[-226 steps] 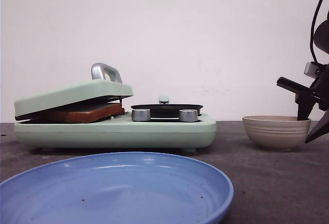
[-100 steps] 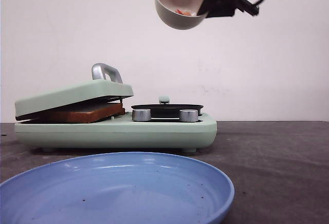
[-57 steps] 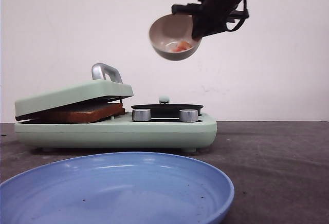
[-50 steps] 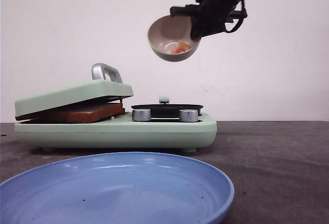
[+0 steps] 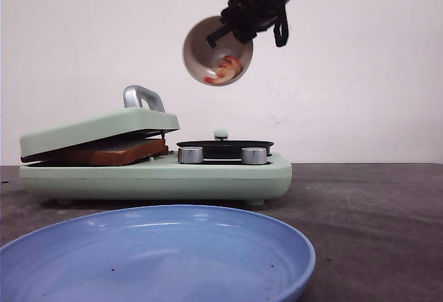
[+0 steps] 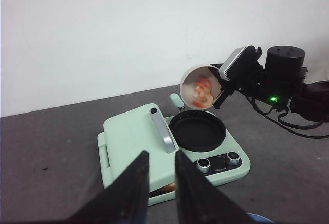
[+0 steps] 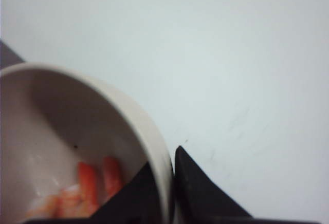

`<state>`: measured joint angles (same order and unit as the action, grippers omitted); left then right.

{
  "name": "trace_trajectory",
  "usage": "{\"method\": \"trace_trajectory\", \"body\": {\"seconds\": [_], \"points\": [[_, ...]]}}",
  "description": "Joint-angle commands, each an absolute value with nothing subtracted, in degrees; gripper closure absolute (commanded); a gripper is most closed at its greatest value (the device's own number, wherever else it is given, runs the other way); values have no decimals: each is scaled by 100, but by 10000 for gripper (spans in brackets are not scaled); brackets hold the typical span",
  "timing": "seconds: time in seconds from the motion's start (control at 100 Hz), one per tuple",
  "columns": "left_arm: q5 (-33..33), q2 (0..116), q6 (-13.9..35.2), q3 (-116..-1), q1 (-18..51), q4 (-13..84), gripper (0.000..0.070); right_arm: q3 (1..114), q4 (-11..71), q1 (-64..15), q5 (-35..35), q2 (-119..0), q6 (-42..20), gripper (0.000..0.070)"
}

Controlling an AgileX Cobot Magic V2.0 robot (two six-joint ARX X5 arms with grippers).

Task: Make breakfast with bread and shrimp
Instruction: 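Tilt the bowl with the right gripper to pour shrimp into the pan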

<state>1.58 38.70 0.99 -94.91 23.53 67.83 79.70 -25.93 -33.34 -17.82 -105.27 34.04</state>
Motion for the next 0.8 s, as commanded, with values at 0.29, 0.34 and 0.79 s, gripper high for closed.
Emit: {"method": "trace_trajectory", "body": {"seconds": [0.29,0.34,0.79], "points": [[178,3924,78,-9588,2381,6796,689,8110,-3055,-3461,-1975,-10632,5017,700],[178,3922,80,-9588,2381,6801,689,8110,-3109,-3470,-2008,-10632,5183,700],[176,3916,78,-9588,2381,6818,689,8110,-3688,-3564,-2259,-10632,6504,700]]}}
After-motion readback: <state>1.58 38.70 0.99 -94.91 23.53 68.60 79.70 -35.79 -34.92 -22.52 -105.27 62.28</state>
